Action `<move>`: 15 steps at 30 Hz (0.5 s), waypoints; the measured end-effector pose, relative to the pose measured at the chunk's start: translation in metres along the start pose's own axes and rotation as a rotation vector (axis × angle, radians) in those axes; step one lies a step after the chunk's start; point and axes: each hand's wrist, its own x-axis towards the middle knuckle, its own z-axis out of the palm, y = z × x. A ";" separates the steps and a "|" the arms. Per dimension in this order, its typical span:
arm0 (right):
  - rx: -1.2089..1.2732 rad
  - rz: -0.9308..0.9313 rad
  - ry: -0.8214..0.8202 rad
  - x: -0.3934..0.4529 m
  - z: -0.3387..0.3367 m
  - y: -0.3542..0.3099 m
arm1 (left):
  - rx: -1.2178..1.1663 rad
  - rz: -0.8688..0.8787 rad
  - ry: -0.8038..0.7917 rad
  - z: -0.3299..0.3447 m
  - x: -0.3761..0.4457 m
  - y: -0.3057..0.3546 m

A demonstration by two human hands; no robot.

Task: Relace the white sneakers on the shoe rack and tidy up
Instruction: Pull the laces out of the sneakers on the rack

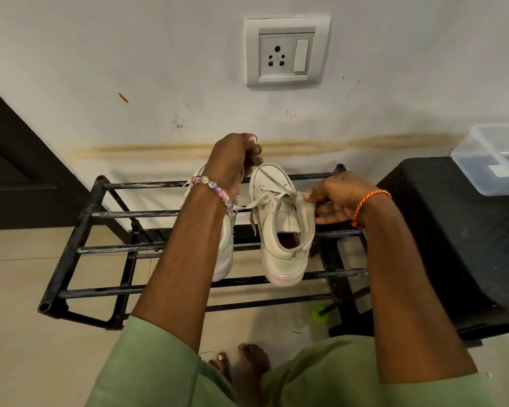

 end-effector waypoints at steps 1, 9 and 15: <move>-0.004 -0.001 0.001 0.000 0.000 0.000 | 0.220 0.020 0.027 0.001 0.002 -0.004; -0.017 0.001 -0.009 0.000 0.000 -0.001 | 1.068 0.038 -0.089 0.009 -0.005 -0.044; 0.001 0.004 -0.014 -0.002 0.002 -0.002 | 0.993 0.042 -0.060 0.011 -0.002 -0.042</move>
